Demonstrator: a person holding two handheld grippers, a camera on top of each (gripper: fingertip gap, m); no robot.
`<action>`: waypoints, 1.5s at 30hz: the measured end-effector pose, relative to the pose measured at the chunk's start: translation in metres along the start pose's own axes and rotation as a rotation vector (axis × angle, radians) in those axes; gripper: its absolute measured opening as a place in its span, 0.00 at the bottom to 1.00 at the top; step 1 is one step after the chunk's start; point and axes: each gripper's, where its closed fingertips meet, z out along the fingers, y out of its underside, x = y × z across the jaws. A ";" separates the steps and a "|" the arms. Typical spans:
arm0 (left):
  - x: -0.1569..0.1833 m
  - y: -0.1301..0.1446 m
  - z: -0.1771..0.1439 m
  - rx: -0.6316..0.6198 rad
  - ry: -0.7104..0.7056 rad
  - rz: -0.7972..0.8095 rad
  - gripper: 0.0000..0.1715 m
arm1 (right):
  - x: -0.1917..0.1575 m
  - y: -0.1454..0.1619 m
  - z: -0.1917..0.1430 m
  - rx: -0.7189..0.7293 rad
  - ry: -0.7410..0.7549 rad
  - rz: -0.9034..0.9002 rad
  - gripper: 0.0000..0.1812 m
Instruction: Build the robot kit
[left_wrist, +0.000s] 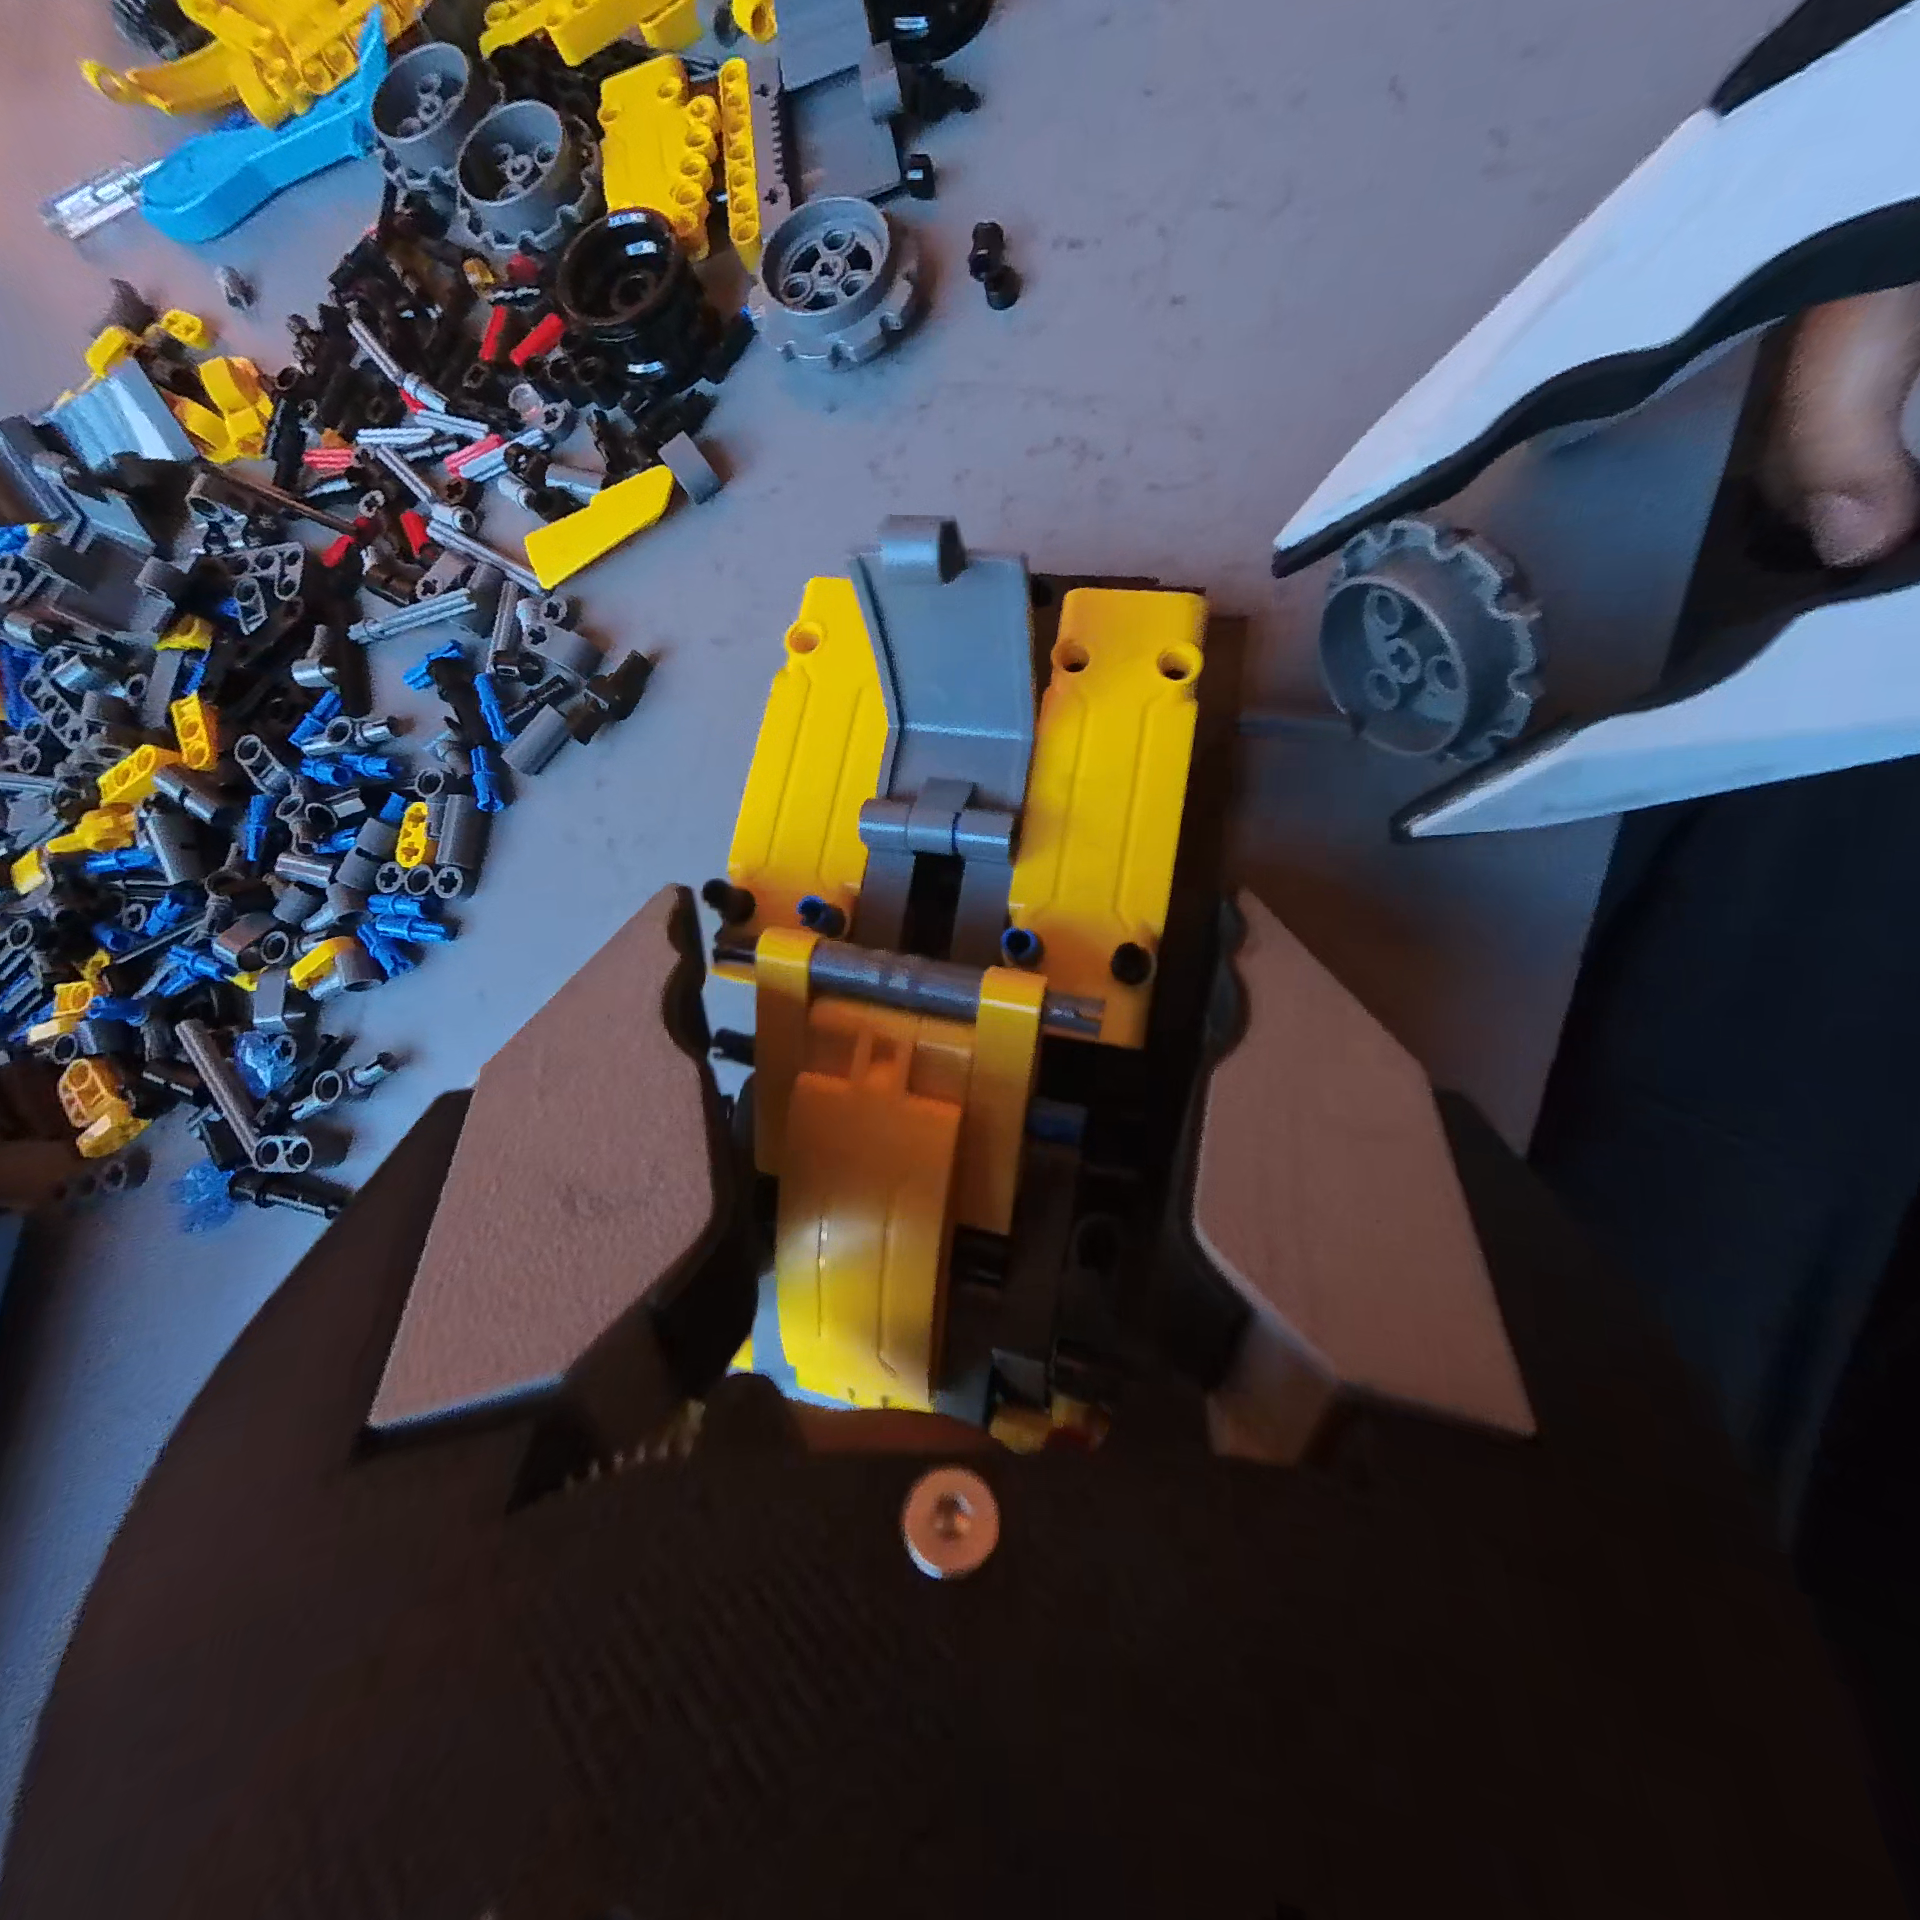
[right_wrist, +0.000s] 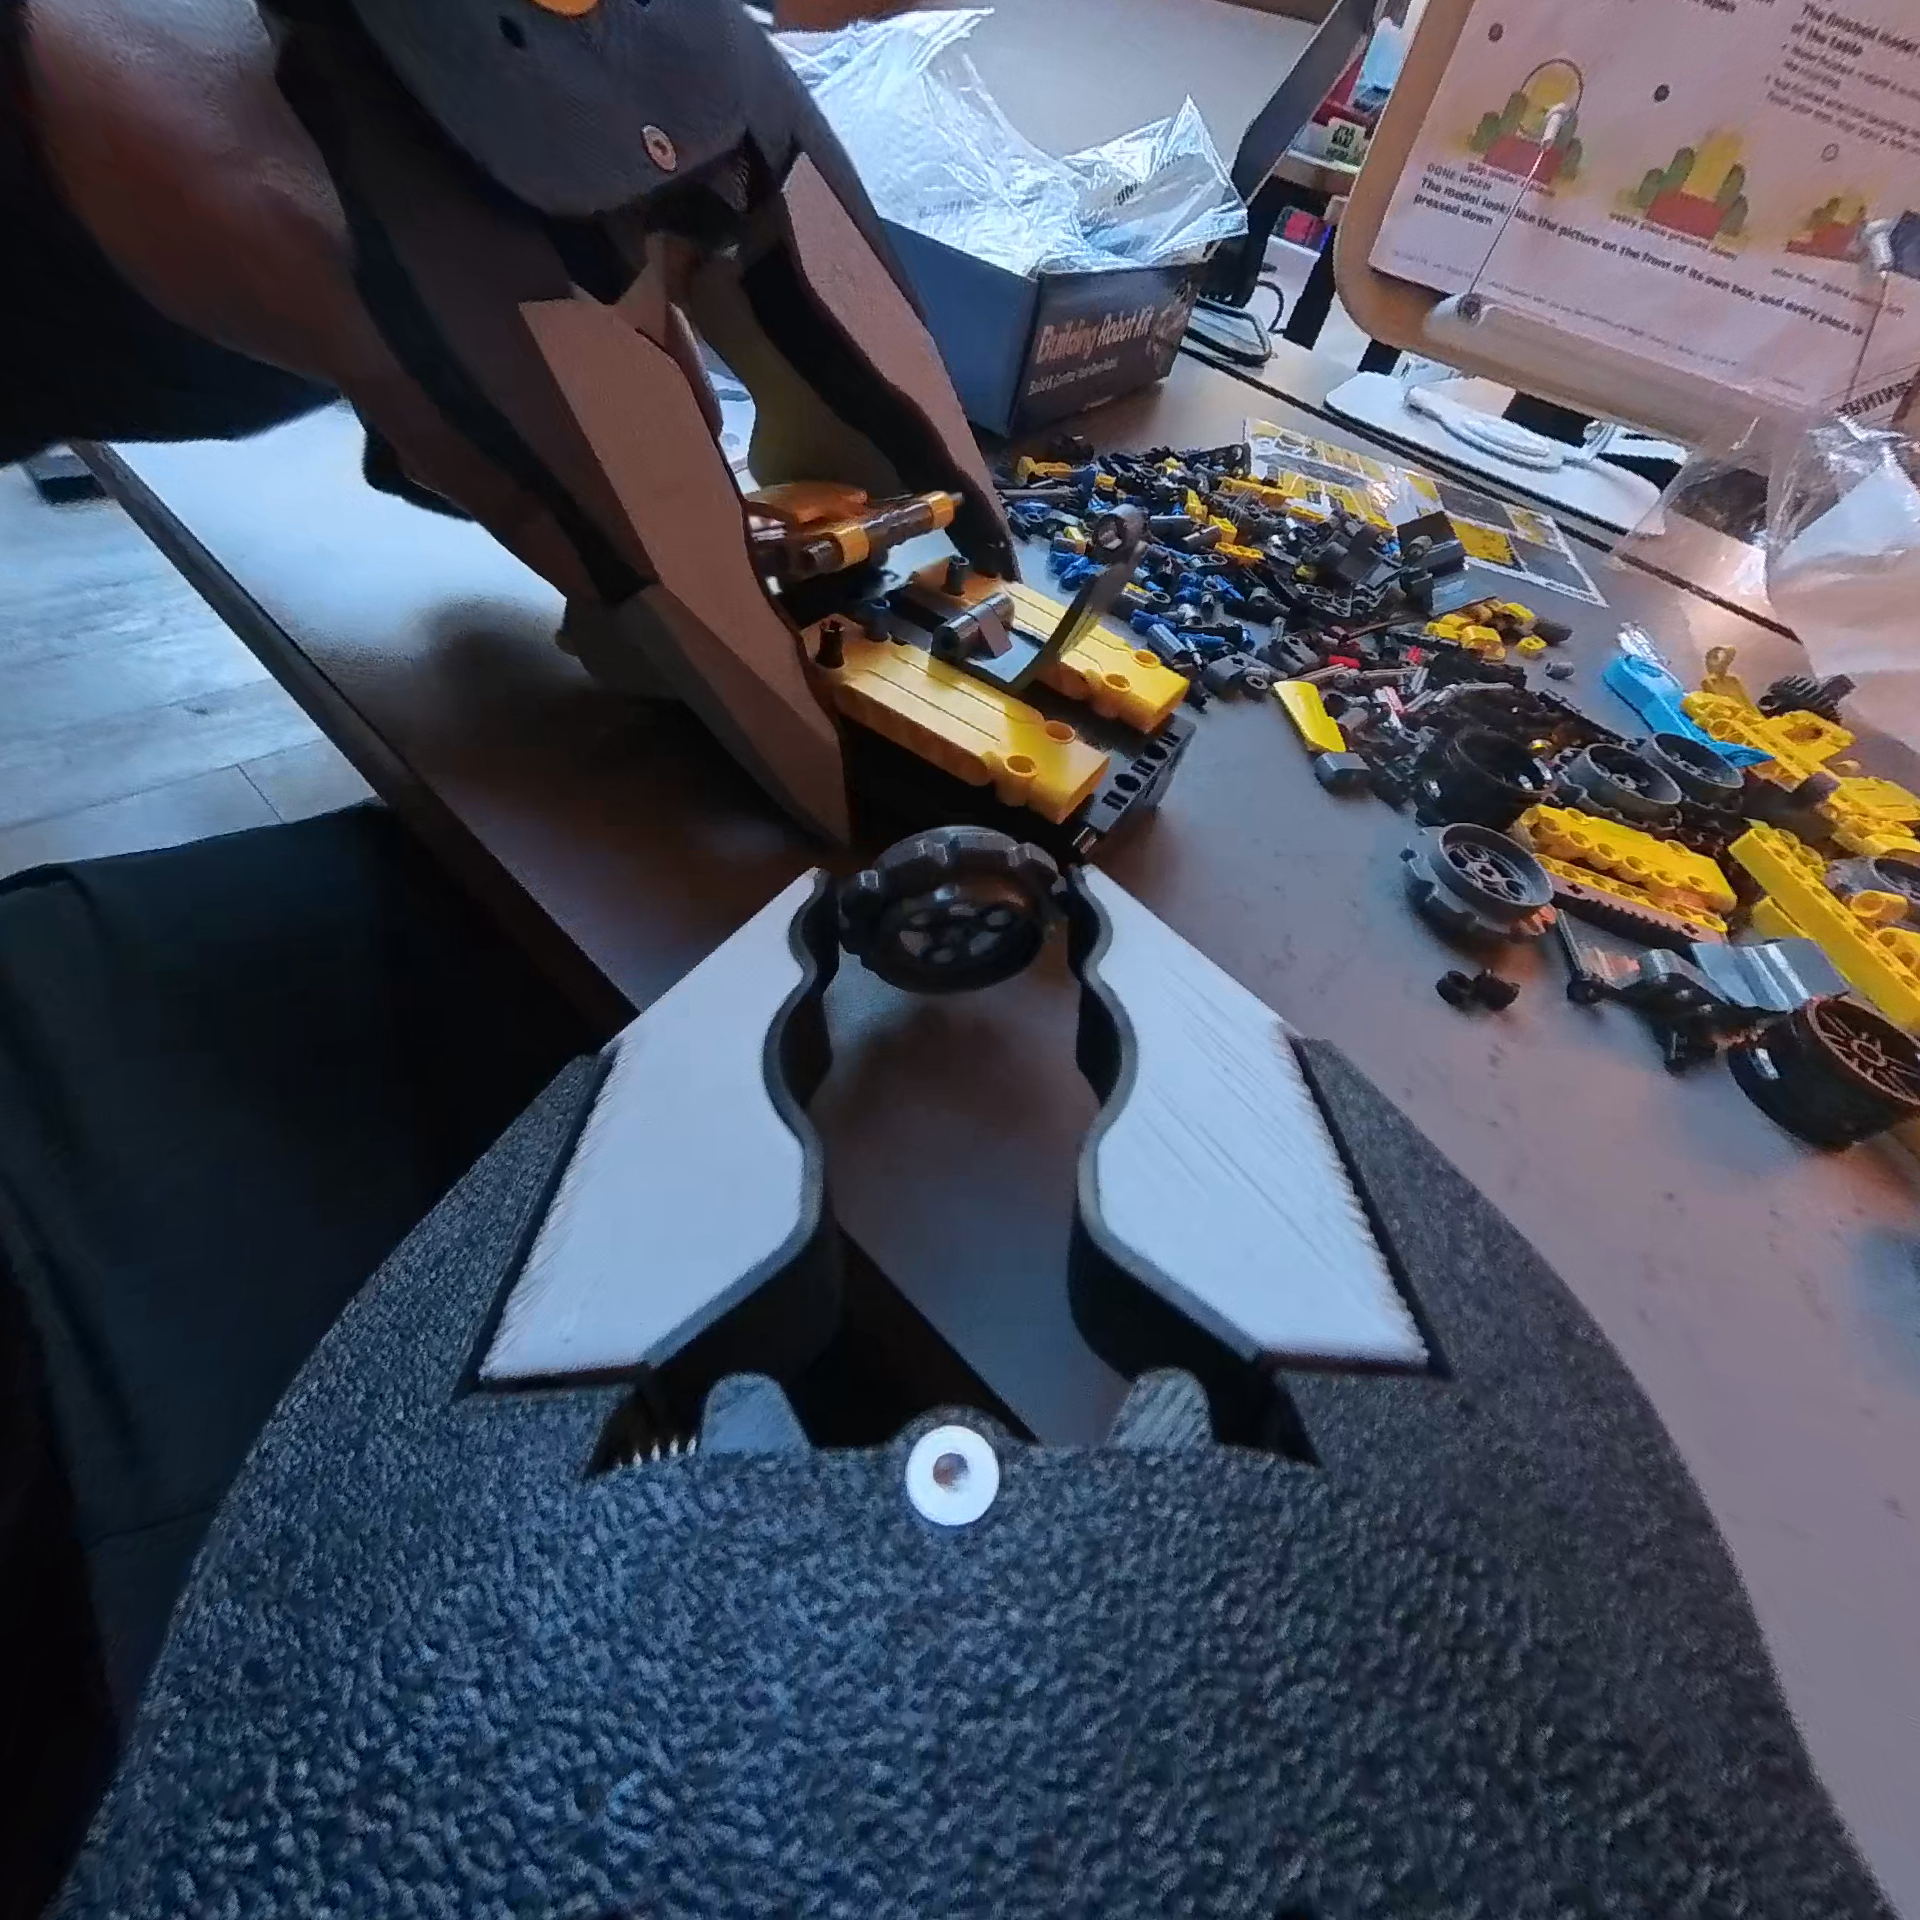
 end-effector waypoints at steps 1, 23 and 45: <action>0.000 0.001 0.000 0.003 0.003 -0.005 0.56 | 0.000 0.000 0.000 0.006 0.002 0.001 0.24; -0.013 -0.011 -0.031 0.104 0.179 -0.134 0.55 | 0.048 0.001 -0.017 0.072 0.086 0.277 0.24; -0.116 0.034 -0.126 0.142 -0.166 -0.333 0.46 | 0.057 0.007 -0.016 -0.081 -0.137 0.476 0.24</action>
